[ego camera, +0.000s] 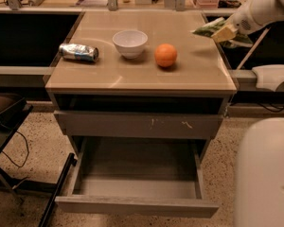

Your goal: Place green jalapeno chip bag into middle drawer

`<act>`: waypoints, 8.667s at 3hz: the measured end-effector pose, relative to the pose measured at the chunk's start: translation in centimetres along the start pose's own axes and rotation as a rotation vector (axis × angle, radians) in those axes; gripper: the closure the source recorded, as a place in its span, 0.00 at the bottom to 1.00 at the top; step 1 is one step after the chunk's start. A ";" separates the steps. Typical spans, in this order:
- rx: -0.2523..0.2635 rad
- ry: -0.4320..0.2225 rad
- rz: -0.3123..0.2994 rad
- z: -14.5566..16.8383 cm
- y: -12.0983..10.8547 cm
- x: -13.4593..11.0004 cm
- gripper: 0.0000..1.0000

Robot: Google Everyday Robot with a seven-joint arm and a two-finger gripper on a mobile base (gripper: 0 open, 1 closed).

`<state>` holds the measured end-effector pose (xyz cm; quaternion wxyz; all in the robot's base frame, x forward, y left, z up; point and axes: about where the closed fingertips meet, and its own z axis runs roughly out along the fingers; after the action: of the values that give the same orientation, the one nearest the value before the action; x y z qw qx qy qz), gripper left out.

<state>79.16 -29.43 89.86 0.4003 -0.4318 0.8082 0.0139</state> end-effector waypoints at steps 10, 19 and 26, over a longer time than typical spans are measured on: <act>0.320 -0.198 -0.162 -27.4 25.8 -3.6 1.00; 0.140 -0.271 -0.144 -2.5 47.6 4.9 1.00; 0.082 -0.310 -0.069 12.6 40.2 10.9 1.00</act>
Offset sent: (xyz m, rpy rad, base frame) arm -0.0461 -0.0472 0.0546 0.0131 -0.1062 -0.0613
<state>55.29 -7.04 61.12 0.5379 -0.4351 0.7213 0.0337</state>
